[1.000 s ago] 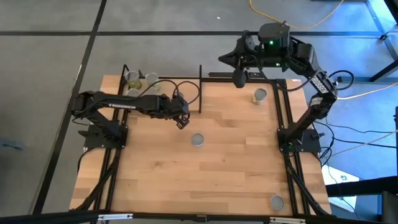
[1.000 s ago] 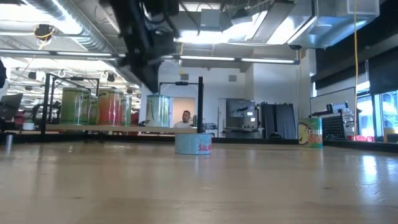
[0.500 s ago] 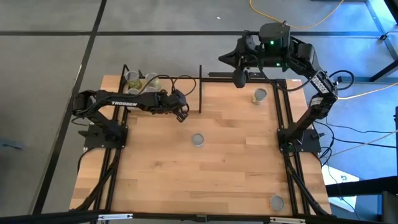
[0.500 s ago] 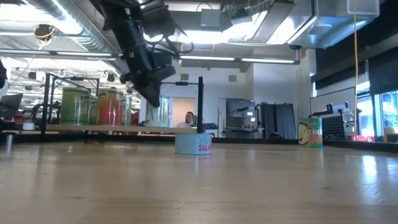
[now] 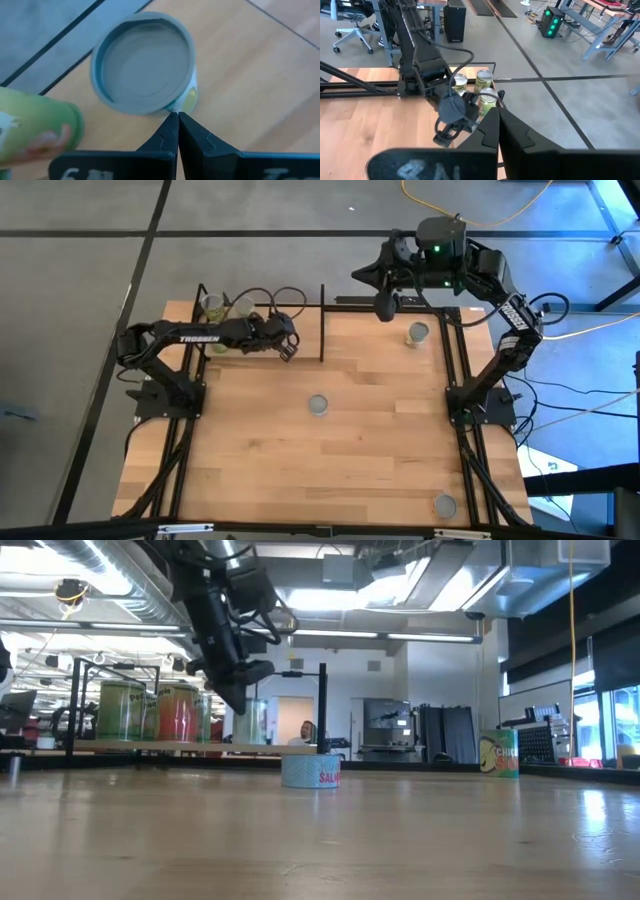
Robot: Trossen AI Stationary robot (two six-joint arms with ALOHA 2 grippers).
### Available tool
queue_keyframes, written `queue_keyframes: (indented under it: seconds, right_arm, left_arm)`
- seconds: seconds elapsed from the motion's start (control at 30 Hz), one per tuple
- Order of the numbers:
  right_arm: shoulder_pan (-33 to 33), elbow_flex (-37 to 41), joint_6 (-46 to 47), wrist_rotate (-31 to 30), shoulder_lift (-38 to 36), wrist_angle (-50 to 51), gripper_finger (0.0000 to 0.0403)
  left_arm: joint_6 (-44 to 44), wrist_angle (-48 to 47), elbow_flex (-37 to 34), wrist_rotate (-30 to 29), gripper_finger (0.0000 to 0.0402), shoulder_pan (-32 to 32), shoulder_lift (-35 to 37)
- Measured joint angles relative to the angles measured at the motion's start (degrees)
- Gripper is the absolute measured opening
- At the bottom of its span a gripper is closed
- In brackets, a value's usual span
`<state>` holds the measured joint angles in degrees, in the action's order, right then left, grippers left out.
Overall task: Pick and place cans onto a shelf
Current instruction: Put the canned mixed vegetables on the shelf
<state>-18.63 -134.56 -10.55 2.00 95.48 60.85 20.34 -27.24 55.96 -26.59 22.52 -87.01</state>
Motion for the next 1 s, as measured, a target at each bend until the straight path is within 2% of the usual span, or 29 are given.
queue_keyframes:
  seconds: [0.07,0.2,0.27,0.43,0.63,1.0]
  right_arm:
    - [0.0,0.0,0.0,0.0,0.0,0.3,0.0006]
    - [0.0,0.0,0.0,0.0,0.0,1.3,0.0006]
    - [0.0,0.0,0.0,0.0,0.0,1.5,0.0006]
    - [0.0,0.0,0.0,0.0,0.4,1.6,0.0006]
    - [0.0,0.0,-0.2,0.0,1.8,1.6,0.0006]
    - [0.0,0.0,-0.4,0.0,3.0,1.7,0.0006]
  left_arm:
    - [-0.1,0.1,0.0,-0.1,0.0000,0.9,0.0]
    - [-4.2,5.0,0.0,7.9,0.0000,0.4,0.0]
    - [-5.6,7.2,0.0,9.2,0.0000,-0.5,0.0]
    - [-6.1,8.6,0.0,3.2,0.0000,-1.1,-1.0]
    - [-6.5,8.5,0.0,2.6,0.0000,0.1,-2.1]
    - [-8.6,8.4,0.0,-2.4,0.0000,2.0,-2.5]
